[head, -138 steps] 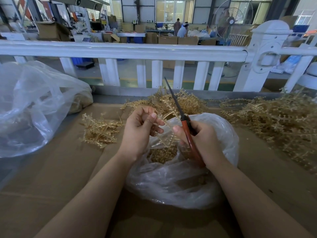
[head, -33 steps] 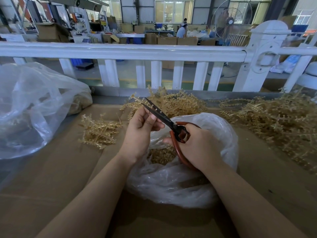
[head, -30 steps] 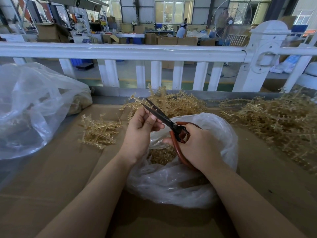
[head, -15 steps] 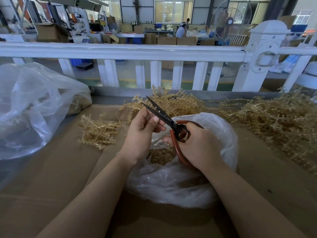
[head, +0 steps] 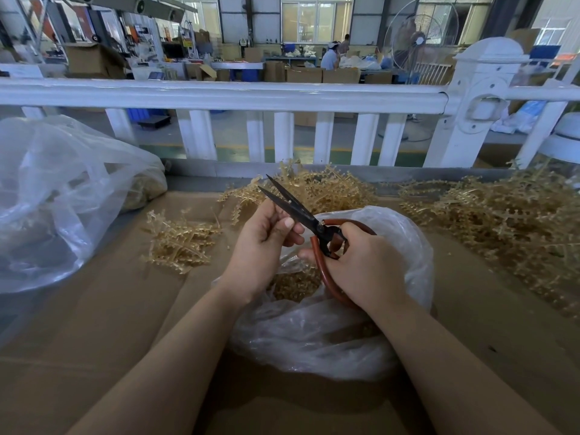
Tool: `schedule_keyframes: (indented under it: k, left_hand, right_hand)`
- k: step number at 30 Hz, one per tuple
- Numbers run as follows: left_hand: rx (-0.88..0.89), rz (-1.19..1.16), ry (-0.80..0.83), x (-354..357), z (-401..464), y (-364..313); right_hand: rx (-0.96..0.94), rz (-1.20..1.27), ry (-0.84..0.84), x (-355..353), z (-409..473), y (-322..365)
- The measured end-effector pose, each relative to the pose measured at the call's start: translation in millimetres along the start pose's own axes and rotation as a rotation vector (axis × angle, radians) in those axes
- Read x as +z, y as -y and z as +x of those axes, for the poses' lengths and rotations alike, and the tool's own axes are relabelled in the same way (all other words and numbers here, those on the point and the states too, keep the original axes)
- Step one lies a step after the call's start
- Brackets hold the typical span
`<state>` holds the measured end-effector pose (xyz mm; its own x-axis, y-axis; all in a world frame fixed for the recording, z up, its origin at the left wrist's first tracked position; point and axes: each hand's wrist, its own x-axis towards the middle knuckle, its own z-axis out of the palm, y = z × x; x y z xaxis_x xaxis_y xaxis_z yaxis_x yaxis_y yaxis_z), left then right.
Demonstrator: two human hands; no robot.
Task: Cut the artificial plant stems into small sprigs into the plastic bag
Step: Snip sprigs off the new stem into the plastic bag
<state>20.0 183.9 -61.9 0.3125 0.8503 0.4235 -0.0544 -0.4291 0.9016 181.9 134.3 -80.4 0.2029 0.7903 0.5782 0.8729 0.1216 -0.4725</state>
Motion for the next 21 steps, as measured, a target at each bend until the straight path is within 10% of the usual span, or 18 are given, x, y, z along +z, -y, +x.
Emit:
schedule_keyframes:
  k: [21]
  left_hand:
    - [-0.099,-0.051,0.115,-3.2,0.0,-0.3]
  right_hand:
    - [0.083,0.474,0.096,2.3,1.8,3.9]
